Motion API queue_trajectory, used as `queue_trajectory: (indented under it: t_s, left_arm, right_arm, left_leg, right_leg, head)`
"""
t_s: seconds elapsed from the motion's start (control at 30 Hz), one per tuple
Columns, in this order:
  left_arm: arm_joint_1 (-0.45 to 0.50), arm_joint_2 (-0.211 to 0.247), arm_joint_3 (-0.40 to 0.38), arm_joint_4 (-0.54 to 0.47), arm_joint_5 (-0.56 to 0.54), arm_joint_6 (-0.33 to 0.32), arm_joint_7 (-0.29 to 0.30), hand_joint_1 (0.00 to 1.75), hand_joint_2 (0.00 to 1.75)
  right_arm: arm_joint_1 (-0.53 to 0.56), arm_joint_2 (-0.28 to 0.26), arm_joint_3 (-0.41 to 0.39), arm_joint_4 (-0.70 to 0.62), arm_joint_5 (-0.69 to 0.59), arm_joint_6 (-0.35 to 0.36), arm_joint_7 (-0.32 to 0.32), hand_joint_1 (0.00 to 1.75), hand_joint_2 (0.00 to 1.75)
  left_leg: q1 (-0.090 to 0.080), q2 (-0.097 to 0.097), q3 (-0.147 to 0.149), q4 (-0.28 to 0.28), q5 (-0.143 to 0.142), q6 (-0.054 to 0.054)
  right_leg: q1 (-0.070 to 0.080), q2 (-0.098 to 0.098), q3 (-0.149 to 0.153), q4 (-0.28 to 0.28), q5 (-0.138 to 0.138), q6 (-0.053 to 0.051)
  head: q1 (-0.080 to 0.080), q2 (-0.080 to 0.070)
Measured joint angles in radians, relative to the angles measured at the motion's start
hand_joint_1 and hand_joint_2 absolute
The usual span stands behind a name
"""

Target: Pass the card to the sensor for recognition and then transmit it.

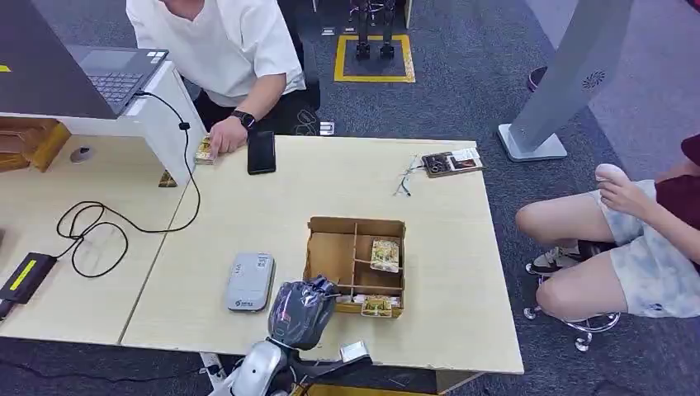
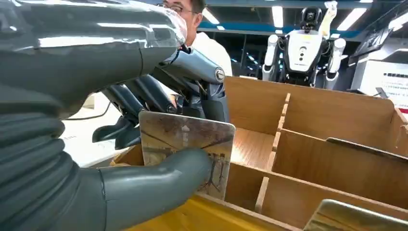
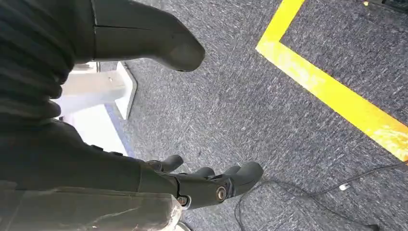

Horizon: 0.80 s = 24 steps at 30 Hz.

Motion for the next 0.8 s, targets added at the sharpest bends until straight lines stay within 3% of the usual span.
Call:
queue_trajectory:
  t_s: [0.33, 0.4, 0.53, 0.63, 0.8]
  left_arm:
    - [0.015, 0.008, -0.002, -0.026, 0.009, 0.0, -0.026, 1.75, 1.75]
    - [0.023, 0.008, 0.0, -0.036, 0.013, 0.0, -0.058, 1.75, 1.75]
    - [0.087, -0.044, 0.11, -0.145, 0.056, 0.002, -0.271, 1.75, 1.75]
    - [0.113, -0.092, 0.215, -0.235, 0.151, 0.002, -0.424, 1.75, 1.75]
    - [0.122, -0.128, 0.327, -0.356, 0.274, 0.002, -0.492, 1.75, 1.75]
  right_arm:
    - [0.0, -0.002, 0.001, 0.0, -0.001, 0.0, 0.0, 0.0, 1.75]
    - [0.0, -0.002, 0.001, 0.0, -0.002, -0.002, 0.0, 0.0, 1.75]
    - [0.003, -0.002, 0.001, 0.0, -0.016, -0.008, -0.001, 0.0, 1.75]
    - [0.007, -0.002, 0.001, 0.0, -0.017, -0.016, -0.003, 0.0, 1.75]
    - [0.013, -0.002, 0.002, 0.0, -0.017, -0.023, -0.004, 0.0, 1.75]
  left_leg:
    - [0.0, 0.0, 0.0, 0.0, 0.0, 0.0]
    - [0.0, 0.0, 0.0, 0.0, 0.0, 0.0]
    - [0.0, 0.0, -0.001, 0.0, 0.0, 0.0]
    - [-0.001, 0.0, 0.0, 0.0, 0.0, 0.0]
    - [0.0, 0.0, 0.0, 0.0, 0.0, 0.0]
  right_leg:
    - [0.0, 0.0, 0.0, 0.0, 0.0, 0.0]
    - [0.0, 0.0, 0.0, 0.0, 0.0, 0.0]
    - [0.0, 0.0, 0.0, 0.0, 0.0, 0.0]
    - [0.0, 0.0, 0.0, 0.0, 0.0, 0.0]
    - [0.0, 0.0, 0.0, 0.0, 0.0, 0.0]
  head:
    - [0.0, 0.0]
    - [0.0, 0.0]
    - [0.001, 0.0]
    - [0.0, 0.0]
    - [0.0, 0.0]
